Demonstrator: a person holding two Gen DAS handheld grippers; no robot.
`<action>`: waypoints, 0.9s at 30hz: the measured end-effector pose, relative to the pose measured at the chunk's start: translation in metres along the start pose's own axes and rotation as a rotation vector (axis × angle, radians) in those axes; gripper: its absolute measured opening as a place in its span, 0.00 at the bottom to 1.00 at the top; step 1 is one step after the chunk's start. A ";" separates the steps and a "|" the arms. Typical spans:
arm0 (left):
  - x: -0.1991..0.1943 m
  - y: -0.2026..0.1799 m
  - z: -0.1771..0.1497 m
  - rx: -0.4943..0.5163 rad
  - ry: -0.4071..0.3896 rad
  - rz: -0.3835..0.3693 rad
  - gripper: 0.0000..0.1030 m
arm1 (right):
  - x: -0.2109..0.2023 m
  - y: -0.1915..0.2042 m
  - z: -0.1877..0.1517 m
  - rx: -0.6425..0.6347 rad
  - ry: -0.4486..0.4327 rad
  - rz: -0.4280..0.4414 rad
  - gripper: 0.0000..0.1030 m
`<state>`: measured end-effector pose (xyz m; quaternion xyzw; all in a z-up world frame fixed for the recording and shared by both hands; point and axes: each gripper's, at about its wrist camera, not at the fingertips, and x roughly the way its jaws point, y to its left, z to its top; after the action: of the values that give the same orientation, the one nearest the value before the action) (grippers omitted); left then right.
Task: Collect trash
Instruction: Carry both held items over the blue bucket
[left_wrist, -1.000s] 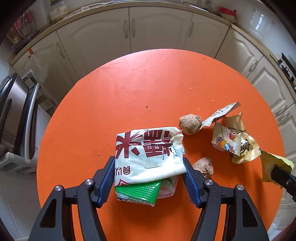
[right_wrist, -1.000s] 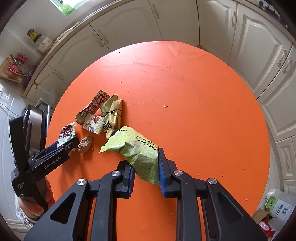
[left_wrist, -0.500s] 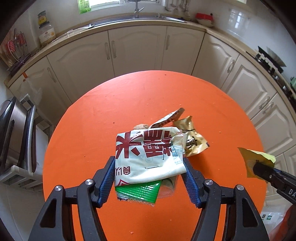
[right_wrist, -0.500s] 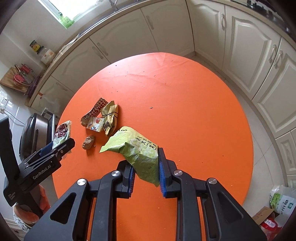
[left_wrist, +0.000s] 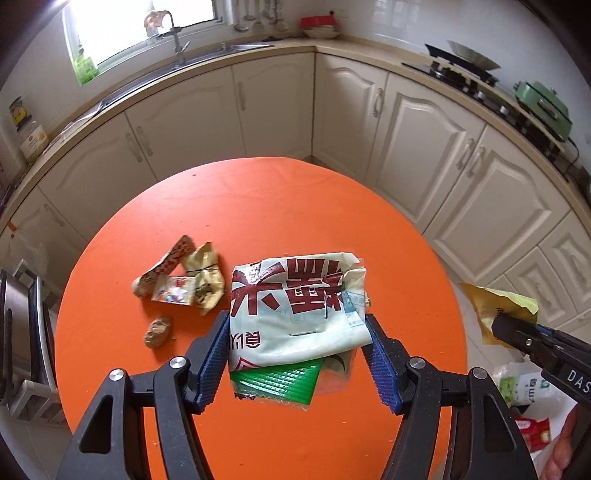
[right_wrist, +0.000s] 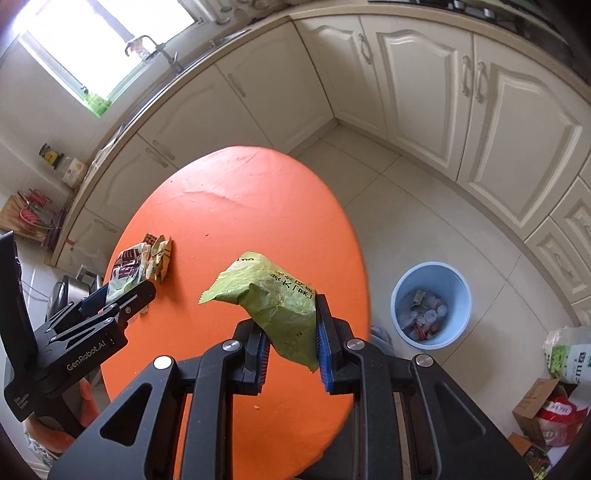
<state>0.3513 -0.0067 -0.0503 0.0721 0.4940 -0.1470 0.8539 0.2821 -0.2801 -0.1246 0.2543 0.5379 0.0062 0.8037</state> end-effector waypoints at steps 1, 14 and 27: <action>0.001 -0.013 0.000 0.020 0.000 -0.006 0.61 | -0.005 -0.010 -0.002 0.017 -0.006 -0.002 0.21; 0.019 -0.164 0.014 0.247 0.019 -0.111 0.61 | -0.070 -0.151 -0.029 0.248 -0.084 -0.084 0.21; 0.106 -0.263 0.047 0.363 0.133 -0.161 0.63 | -0.080 -0.267 -0.061 0.472 -0.074 -0.155 0.21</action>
<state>0.3546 -0.2873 -0.1122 0.1945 0.5191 -0.2962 0.7778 0.1251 -0.5103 -0.1848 0.3928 0.5128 -0.1906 0.7392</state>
